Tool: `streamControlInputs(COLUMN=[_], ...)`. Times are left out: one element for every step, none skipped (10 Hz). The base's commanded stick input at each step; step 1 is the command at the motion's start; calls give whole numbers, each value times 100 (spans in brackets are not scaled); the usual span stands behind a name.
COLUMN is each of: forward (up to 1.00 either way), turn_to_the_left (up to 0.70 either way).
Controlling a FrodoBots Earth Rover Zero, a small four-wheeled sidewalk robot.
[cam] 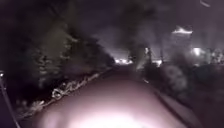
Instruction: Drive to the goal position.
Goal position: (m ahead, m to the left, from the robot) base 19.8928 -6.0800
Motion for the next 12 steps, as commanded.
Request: streamControlInputs(forward=[50, 50, 50, 50, 50, 50, 50, 50, 26, 0, 0, 0], turn_to_the_left=[0, 0, 0, 0, 0, 4, 3, 0, 2, 9, 7, 0])
